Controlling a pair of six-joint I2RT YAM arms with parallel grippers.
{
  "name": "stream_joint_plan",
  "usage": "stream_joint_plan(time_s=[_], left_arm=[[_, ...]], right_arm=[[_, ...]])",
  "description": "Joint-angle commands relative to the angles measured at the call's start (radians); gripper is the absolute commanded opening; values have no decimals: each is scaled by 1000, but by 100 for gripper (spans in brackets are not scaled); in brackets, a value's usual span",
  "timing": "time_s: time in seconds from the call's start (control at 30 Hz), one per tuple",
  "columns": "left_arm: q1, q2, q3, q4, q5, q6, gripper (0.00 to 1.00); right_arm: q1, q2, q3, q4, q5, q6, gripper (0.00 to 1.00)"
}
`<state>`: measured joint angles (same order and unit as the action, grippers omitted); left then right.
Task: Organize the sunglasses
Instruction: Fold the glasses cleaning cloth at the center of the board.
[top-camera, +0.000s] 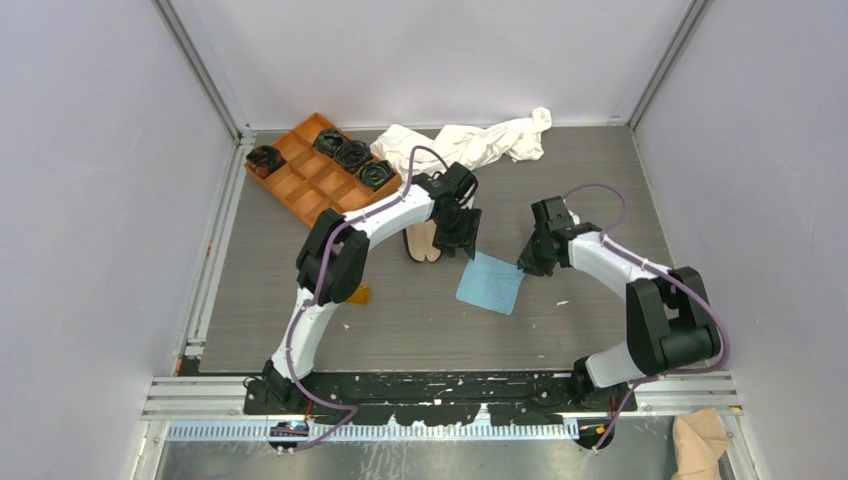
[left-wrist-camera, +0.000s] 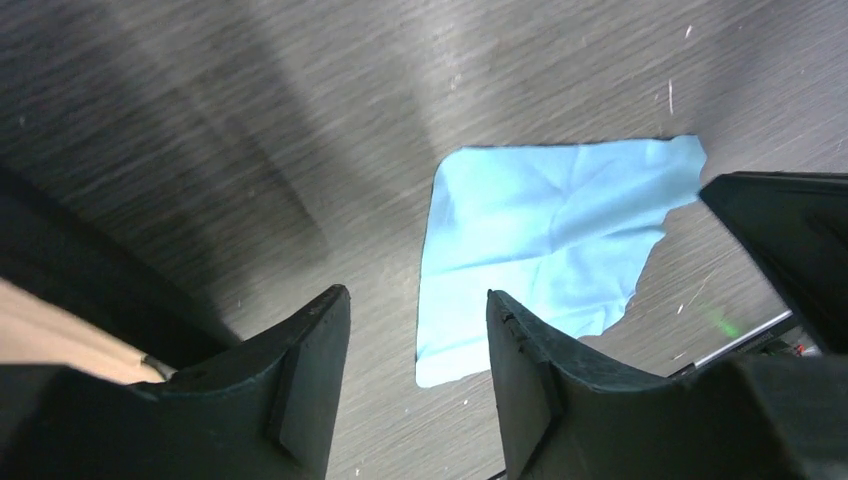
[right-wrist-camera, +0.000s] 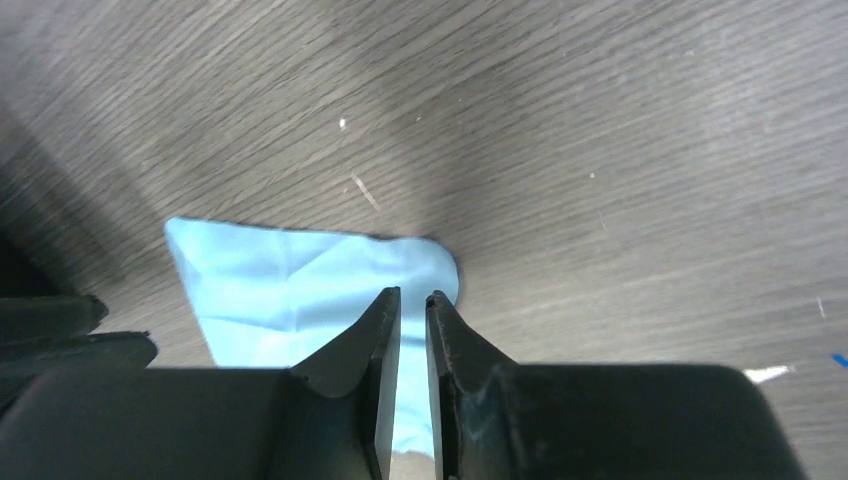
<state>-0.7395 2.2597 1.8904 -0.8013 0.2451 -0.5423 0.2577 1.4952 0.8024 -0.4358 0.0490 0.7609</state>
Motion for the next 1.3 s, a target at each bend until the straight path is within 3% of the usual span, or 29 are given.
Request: stream_joint_plan(time_s=[0.0, 0.27, 0.4, 0.53, 0.67, 0.97, 1.27], left_arm=[[-40, -144, -61, -11, -31, 20, 52], [-109, -239, -228, 31, -1, 10, 44], [-118, -260, -289, 60, 6, 0, 44], [-120, -251, -320, 76, 2, -5, 44], [-120, -237, -331, 86, 0, -9, 42], [-120, -255, -324, 76, -8, 4, 42], [-79, -216, -154, -24, -23, 47, 43]], right_arm=[[-3, -148, 6, -49, 13, 5, 23], [31, -397, -181, -28, -93, 132, 25], [148, -474, -271, 37, -104, 234, 27], [257, -430, -293, 65, -18, 292, 28], [278, -385, -302, 119, -12, 310, 27], [293, -345, -313, 35, 146, 257, 26], [380, -338, -364, 22, 131, 288, 26]])
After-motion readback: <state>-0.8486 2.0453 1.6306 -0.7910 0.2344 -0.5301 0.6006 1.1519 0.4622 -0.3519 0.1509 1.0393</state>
